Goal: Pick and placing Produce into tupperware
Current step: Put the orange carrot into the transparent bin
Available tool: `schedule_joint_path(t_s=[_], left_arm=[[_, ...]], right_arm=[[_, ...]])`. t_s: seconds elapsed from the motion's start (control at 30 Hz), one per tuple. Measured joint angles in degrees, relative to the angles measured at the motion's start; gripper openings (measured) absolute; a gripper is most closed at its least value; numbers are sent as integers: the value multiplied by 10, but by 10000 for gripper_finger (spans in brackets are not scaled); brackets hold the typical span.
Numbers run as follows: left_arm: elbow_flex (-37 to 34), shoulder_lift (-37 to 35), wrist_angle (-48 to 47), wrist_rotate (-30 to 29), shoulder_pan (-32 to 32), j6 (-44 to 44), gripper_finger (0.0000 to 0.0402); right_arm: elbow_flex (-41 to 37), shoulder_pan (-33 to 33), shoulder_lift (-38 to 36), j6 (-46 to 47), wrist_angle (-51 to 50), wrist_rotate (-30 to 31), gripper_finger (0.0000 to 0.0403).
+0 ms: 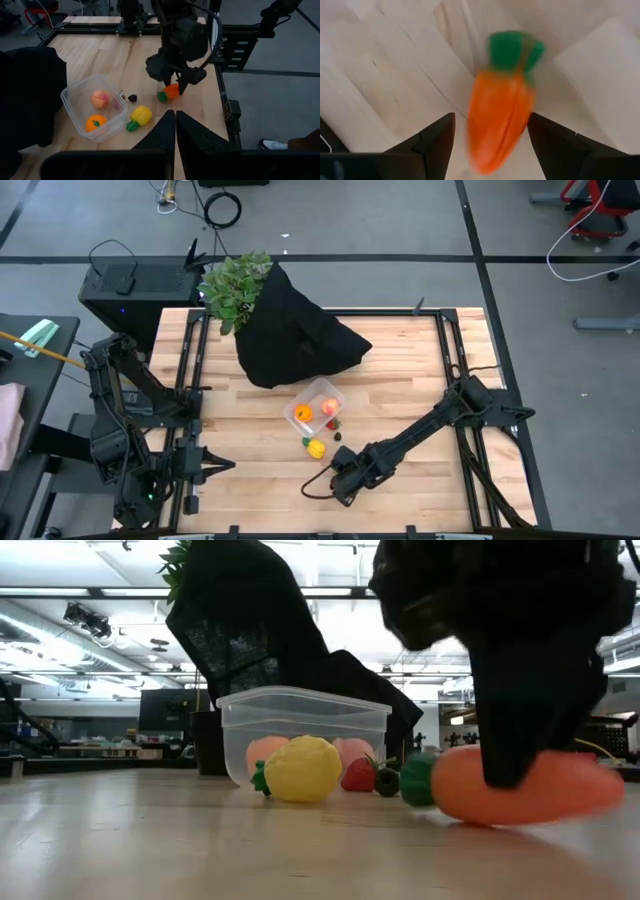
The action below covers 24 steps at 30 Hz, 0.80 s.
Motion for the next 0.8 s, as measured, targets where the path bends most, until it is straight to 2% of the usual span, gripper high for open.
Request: schedule_joint_path(t_s=[0.27, 0.6, 0.7, 0.8], left_arm=[[0, 0, 0, 0, 0, 0, 18], [0, 0, -2, 0, 0, 0, 21], [0, 0, -2, 0, 0, 0, 24], [0, 0, -2, 0, 0, 0, 24]], right_arm=[[0, -8, 14, 1, 19, -6, 243], [0, -22, -18, -21, 11, 30, 159], [0, -26, -31, -32, 7, 30, 155], [0, -30, -54, -45, 5, 27, 168]])
